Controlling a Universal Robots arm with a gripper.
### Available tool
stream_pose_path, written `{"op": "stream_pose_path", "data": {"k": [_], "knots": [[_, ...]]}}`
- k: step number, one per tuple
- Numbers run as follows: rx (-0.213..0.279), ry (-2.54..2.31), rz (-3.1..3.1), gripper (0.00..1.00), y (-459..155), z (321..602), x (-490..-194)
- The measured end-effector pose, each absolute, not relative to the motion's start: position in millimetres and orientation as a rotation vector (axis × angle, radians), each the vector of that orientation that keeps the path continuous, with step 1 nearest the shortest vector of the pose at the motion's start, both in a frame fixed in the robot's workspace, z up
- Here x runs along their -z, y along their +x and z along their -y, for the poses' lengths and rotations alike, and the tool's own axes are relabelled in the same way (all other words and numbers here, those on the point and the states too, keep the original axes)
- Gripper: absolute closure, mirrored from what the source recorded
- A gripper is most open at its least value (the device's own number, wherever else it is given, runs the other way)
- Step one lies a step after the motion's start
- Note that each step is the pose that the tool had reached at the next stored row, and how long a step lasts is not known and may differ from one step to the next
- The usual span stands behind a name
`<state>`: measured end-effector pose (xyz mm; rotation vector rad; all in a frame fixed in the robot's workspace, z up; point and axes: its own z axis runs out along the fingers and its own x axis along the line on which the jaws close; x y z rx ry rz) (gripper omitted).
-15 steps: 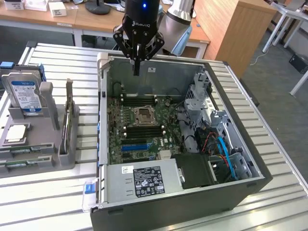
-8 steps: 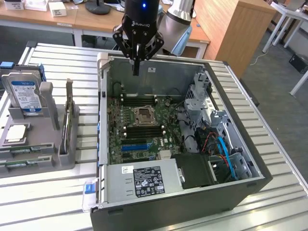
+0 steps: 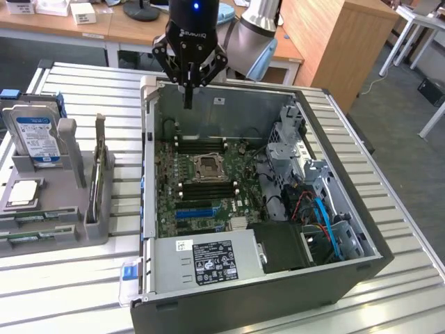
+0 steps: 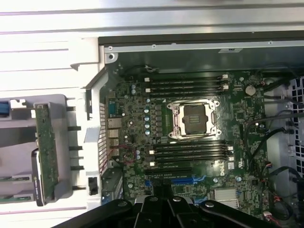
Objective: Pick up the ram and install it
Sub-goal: 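Reach for the ram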
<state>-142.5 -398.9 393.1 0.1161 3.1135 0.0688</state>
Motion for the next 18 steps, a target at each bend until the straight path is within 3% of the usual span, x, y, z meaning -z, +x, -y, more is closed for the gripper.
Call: {"op": "stream_pose_path", "data": {"k": [18], "knots": [[-0.069, 0.116, -3.116, 0.89, -199.9, 398.8, -392.3]]}}
